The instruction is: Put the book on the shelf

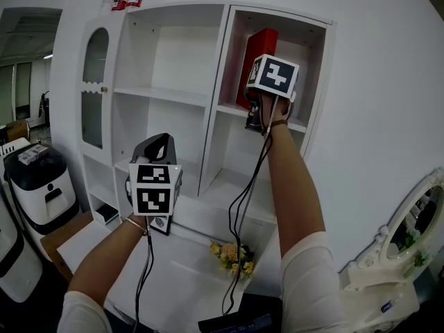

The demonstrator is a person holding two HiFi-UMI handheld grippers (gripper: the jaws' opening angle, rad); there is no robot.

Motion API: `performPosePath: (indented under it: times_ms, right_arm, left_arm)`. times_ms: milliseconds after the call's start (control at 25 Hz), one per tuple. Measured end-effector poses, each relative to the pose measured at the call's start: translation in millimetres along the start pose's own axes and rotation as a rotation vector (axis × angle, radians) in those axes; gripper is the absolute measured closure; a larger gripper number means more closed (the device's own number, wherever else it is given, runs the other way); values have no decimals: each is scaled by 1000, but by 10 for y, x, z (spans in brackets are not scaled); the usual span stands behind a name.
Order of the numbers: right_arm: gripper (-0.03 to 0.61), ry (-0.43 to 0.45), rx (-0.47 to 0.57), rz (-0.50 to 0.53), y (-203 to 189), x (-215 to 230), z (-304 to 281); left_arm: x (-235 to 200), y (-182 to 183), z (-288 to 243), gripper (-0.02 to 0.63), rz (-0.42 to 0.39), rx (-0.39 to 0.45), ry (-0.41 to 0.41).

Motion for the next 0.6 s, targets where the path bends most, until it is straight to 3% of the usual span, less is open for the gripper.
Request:
performPosePath:
  times_ms: [600]
  right_arm:
    - [293,-22,63,-1,-216,-142,1027]
  left_arm:
    - [48,-72,831,606,46,10,-60]
Point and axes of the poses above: the fingertips, and each gripper's own axes: z backward along the fingers, x to its right, y out of its top, the point moved 2 cm from there along z, backward along the fingers, and after that the axes turned 7 degrees about z, right-handed, at the moved point
